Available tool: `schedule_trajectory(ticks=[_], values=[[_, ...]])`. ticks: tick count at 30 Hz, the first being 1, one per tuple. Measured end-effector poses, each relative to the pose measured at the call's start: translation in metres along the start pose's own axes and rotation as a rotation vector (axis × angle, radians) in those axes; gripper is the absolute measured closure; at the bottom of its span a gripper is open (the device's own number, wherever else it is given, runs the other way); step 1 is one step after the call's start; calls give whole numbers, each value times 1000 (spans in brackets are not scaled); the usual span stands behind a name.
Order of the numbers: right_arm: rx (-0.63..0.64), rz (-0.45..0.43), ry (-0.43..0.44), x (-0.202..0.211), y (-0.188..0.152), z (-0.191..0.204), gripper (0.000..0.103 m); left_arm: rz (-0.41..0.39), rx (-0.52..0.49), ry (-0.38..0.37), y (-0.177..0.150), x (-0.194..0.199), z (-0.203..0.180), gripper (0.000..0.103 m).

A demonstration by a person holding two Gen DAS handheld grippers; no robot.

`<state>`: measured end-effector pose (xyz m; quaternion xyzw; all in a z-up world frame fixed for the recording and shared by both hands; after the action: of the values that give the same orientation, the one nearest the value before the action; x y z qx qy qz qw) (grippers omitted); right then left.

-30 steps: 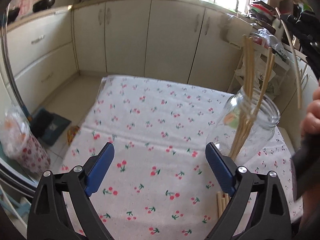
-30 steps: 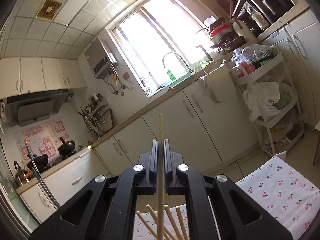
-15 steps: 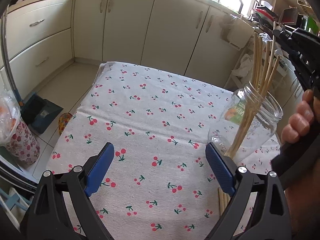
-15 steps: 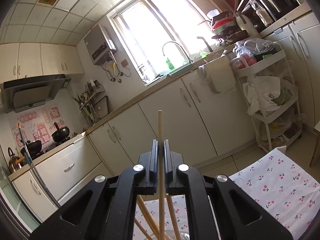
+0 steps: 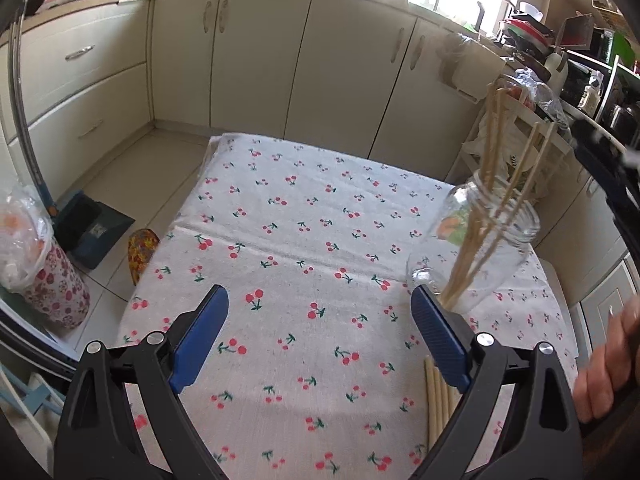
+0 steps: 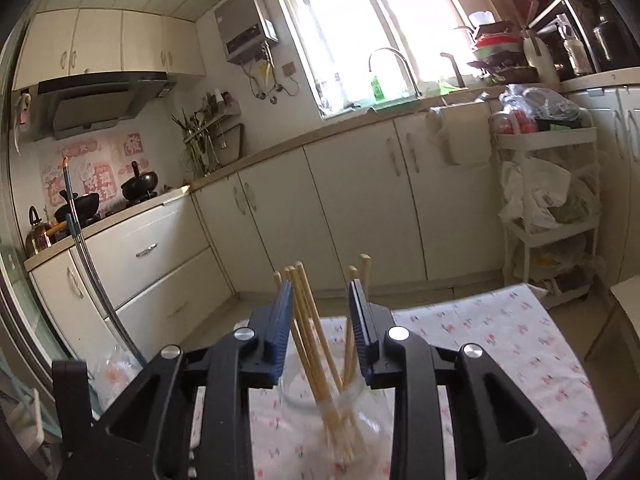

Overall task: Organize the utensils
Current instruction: 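Move both grippers back to the chopsticks lying on the tablecloth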

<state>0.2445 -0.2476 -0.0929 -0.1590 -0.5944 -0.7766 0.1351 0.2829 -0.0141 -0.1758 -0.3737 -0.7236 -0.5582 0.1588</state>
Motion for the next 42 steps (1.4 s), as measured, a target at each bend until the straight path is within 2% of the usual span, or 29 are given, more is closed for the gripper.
schedule_trajectory(ticks=[2,8,14,23,30,42], values=[[-3,38,-21,12,-6,-4,71,-2,-14,13,1,10,-4,14],[24,270,-87,47,-66,-13,69,3,-40,47,-3,42,-16,13],[65,416,-122,62,-117,-10,68,8,-60,69,-13,70,-23,12],[113,485,-149,68,-151,-1,68,11,-92,74,-30,108,-29,10],[142,495,-183,62,-156,6,68,17,-60,82,-42,128,-15,9],[250,539,-249,49,-174,12,66,29,-38,82,-51,135,-2,9]])
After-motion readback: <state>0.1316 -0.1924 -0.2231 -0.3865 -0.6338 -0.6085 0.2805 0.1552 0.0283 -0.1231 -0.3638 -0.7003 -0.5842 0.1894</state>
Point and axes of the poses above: each gripper's, at about its wrist camera, not at the fingertips, and x roughly against the way its jaws point, z to its left, y to its top, the point moved 3 cm from there along -x, roughly the way its jaws point, and after that the axes turned 11 degrees about -y, right-handed, at the moved point
